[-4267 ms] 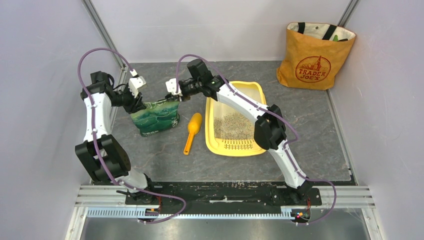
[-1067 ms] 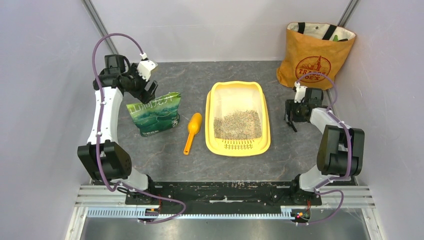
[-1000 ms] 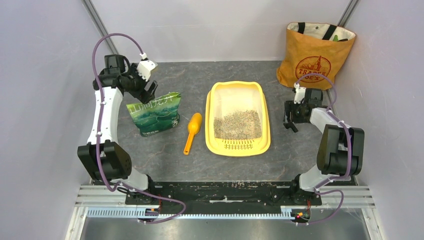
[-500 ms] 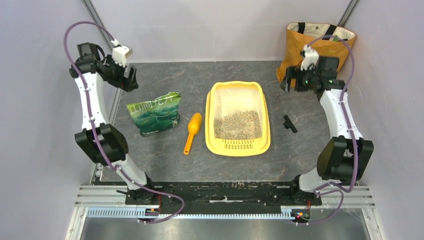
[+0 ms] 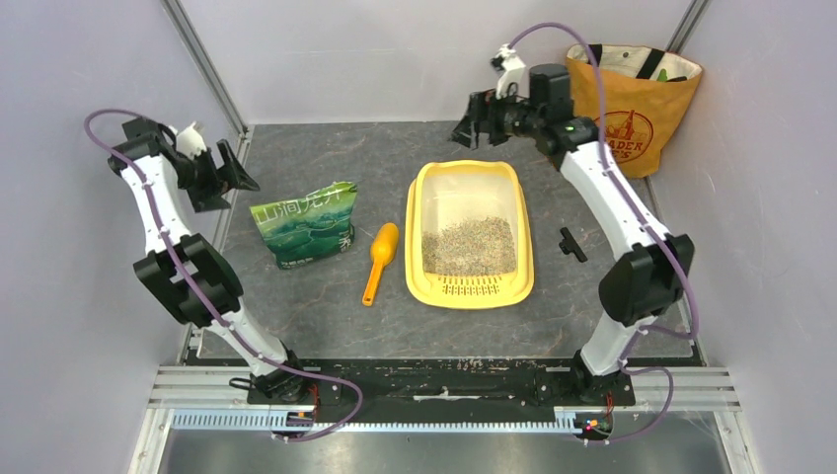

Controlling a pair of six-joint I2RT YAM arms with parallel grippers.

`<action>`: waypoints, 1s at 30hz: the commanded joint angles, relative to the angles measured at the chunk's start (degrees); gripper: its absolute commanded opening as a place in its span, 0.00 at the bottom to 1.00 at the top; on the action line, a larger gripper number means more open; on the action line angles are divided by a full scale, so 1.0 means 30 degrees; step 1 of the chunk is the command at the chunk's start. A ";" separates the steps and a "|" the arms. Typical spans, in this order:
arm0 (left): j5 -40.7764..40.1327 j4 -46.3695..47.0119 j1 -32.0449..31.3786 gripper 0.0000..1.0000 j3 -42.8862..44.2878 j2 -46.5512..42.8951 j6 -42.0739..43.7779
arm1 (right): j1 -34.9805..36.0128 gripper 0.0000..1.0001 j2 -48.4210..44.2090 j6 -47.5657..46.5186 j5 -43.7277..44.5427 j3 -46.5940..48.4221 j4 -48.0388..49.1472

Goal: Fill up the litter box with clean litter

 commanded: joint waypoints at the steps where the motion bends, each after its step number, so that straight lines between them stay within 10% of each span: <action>1: 0.0152 0.0231 0.0218 0.95 -0.2512 -0.1838 -0.4743 | 0.1547 0.96 0.1384 0.1494 -0.0566 0.1212 0.1399; 23: 0.6262 1.1968 0.0219 0.96 -0.8317 -0.3404 -0.9040 | 0.5770 0.97 0.7081 0.3393 -0.2600 0.5593 0.3885; 30: 0.9510 1.3180 0.0237 0.81 -0.9025 -0.4712 -0.7252 | 0.6262 0.97 0.8929 0.3377 -0.3679 0.6925 0.4368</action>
